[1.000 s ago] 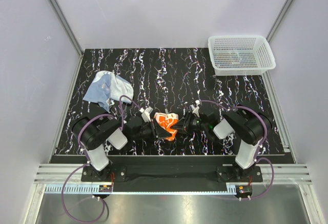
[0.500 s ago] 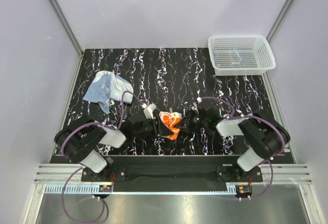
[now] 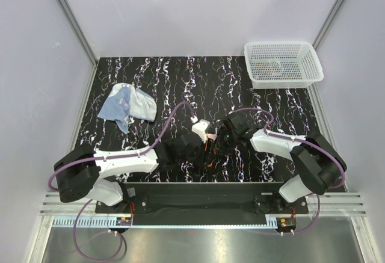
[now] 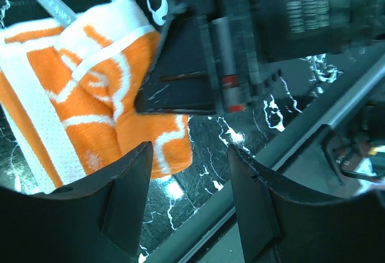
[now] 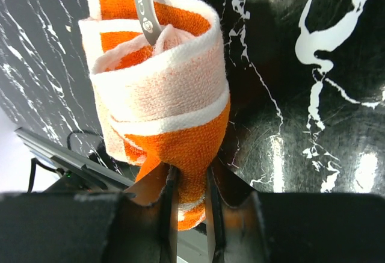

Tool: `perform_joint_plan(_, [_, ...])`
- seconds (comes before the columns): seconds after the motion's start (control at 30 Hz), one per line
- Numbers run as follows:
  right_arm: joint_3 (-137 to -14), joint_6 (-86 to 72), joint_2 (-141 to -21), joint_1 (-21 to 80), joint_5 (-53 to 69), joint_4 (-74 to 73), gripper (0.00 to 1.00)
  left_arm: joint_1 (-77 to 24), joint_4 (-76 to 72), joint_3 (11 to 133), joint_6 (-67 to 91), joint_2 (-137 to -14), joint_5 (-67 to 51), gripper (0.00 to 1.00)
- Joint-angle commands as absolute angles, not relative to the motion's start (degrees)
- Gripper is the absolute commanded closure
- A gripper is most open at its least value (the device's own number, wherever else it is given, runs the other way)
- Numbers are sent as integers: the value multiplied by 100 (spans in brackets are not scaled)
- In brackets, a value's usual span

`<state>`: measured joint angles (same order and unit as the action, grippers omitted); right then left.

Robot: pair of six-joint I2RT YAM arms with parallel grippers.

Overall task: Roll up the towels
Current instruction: Roll the towel

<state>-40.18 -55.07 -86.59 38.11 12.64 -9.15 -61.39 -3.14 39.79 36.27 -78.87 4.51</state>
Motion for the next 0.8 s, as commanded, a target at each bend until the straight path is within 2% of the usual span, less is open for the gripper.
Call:
perform_joint_plan(0.0, [-4201,-5414,-8824,3937,940,-1582,96,-6512,430,4473,3296,-8120,1721,43])
perform_joint_plan(0.17, [-4254,-5440,-8877,3981,923,-1670,96,-6960,834,4895,3235,-8472,2408,43])
perform_joint_plan(0.57, [-4359,-5458,-8877,3981,967,-1758,96,-7356,984,5247,3322,-9403,2742,44])
perform_joint_plan(0.67, [-4377,-5467,-8851,3981,1002,-1775,96,-7383,967,5247,3384,-9562,2786,47])
perform_joint_plan(0.77, [-4377,-5475,-8816,3973,1037,-1802,95,-7383,941,5203,3445,-9606,2830,60])
